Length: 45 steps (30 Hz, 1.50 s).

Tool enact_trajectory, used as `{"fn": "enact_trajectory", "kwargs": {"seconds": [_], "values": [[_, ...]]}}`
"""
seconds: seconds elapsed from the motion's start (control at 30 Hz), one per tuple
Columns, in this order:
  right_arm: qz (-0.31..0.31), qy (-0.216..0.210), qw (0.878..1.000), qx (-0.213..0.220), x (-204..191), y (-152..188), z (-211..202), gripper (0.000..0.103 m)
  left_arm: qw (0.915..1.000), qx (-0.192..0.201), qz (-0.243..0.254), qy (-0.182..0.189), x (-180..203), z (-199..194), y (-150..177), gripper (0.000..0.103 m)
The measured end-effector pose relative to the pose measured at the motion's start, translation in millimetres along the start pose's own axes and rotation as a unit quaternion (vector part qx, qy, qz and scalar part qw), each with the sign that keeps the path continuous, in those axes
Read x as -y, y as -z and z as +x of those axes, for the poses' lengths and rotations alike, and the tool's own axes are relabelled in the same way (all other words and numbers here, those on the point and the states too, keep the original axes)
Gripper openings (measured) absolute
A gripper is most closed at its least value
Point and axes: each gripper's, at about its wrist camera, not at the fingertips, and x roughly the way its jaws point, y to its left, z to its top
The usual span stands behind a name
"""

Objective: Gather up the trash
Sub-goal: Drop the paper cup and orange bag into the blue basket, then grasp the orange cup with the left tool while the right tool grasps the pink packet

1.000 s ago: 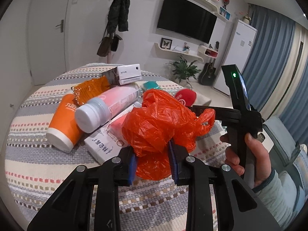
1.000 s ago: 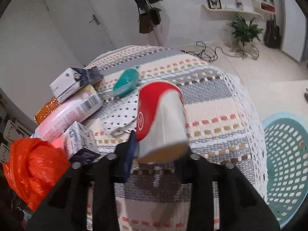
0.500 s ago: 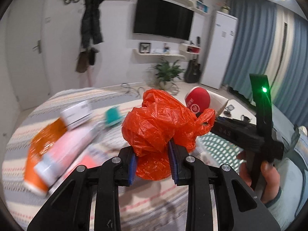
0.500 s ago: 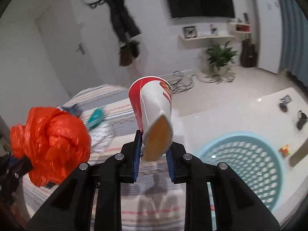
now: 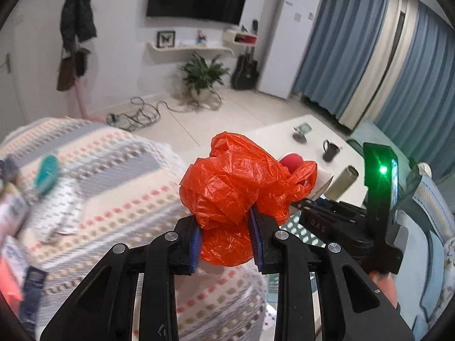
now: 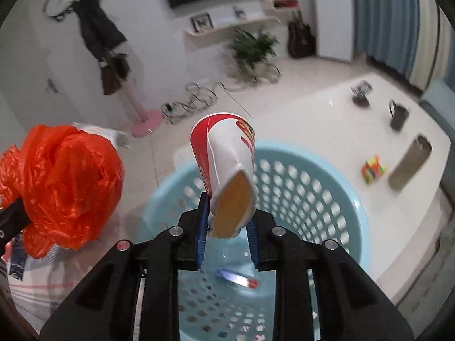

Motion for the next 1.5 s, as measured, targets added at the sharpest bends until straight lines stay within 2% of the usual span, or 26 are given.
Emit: {"fn": "enact_trajectory", "kwargs": {"seconds": [0.13, 0.2, 0.27, 0.33, 0.43, 0.63, 0.83, 1.07, 1.27, 1.33, 1.5], "values": [[0.019, 0.009, 0.999, -0.026, 16, 15, 13, 0.023, 0.9997, -0.021, 0.009, 0.008, 4, 19, 6, 0.03], [0.025, 0.011, 0.999, -0.033, 21, 20, 13, 0.023, 0.9996, -0.024, 0.01, 0.012, 6, 22, 6, 0.044], [0.034, 0.012, 0.999, -0.04, 27, 23, 14, 0.03, 0.9995, -0.021, 0.01, 0.019, 6, 20, 8, 0.049], [0.04, 0.016, 0.998, -0.04, 30, 25, 11, 0.051, 0.9996, -0.019, 0.014, 0.017, 5, 16, 11, 0.054], [0.043, 0.023, 0.998, -0.031, 31, 26, 3, 0.053, 0.9997, -0.009, 0.014, 0.018, -2, 2, 16, 0.059], [0.025, 0.017, 0.999, -0.016, 12, 27, -18, 0.053, 0.9998, 0.017, 0.0, 0.011, -21, -33, 22, 0.06], [-0.025, -0.009, 0.999, 0.024, -40, 20, -52, 0.053, 0.9984, 0.054, -0.016, -0.007, -37, -78, 31, 0.06], [-0.1, -0.055, 0.991, 0.071, -122, 22, -93, 0.053, 0.9914, 0.109, -0.059, -0.041, -79, -145, 48, 0.063], [-0.145, -0.1, 0.982, 0.066, -183, 37, -105, 0.053, 0.9787, 0.144, -0.104, -0.102, -134, -203, 72, 0.066], [-0.162, -0.111, 0.978, 0.063, -204, 45, -106, 0.053, 0.972, 0.152, -0.131, -0.123, -160, -221, 83, 0.066], [-0.203, -0.151, 0.966, 0.044, -261, 68, -105, 0.056, 0.9615, 0.137, -0.176, -0.16, -215, -243, 105, 0.066]]}}
